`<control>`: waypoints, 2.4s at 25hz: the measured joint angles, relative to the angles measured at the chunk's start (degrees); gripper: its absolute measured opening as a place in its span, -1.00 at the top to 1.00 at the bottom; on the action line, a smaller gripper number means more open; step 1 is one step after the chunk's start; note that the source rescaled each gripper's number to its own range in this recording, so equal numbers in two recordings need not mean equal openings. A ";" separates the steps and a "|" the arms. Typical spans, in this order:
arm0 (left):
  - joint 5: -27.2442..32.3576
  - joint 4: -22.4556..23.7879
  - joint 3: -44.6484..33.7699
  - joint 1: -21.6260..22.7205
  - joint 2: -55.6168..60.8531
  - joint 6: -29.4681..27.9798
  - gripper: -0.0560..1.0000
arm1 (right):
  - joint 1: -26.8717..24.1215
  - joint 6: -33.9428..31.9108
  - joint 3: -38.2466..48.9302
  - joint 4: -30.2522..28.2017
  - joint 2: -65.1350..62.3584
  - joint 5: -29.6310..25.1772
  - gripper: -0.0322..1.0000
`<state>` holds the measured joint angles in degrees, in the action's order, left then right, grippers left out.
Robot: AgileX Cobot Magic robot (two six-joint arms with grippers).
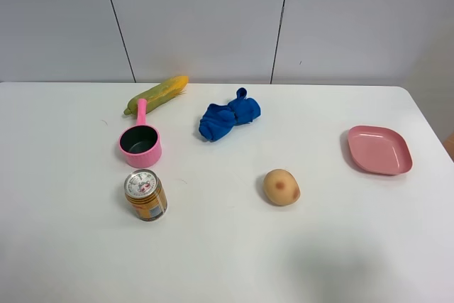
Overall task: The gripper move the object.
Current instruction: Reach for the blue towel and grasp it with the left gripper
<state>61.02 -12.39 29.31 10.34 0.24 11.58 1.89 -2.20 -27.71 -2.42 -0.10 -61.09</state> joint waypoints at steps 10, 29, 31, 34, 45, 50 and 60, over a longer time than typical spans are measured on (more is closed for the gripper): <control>0.00 0.00 0.00 0.00 0.00 0.00 -0.80 | 0.00 0.00 0.00 0.00 0.00 0.00 -1.00; 0.00 -0.06 0.00 0.00 0.00 0.00 -0.80 | 0.00 0.00 0.00 0.00 0.00 0.00 -1.00; 0.00 -0.06 0.00 0.00 0.00 0.00 -0.80 | 0.00 0.00 0.00 0.00 0.00 0.00 -1.00; 0.00 -0.06 0.00 0.00 0.00 -0.05 -0.80 | 0.00 0.00 0.00 0.00 0.00 0.00 -1.00; 0.00 2.16 0.00 0.00 0.00 -2.75 -0.94 | 0.00 0.00 0.00 0.00 0.00 0.00 -1.00; -0.76 2.90 2.17 0.00 -3.67 -2.98 -0.94 | 0.00 0.00 0.00 0.00 0.00 0.00 -1.00; -3.99 2.73 18.60 -1.37 -23.52 0.54 -0.94 | 0.00 0.00 0.00 0.00 0.00 0.00 -1.00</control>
<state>57.03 -9.66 47.91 8.97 -23.27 12.11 1.89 -2.20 -27.71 -2.42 -0.10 -61.09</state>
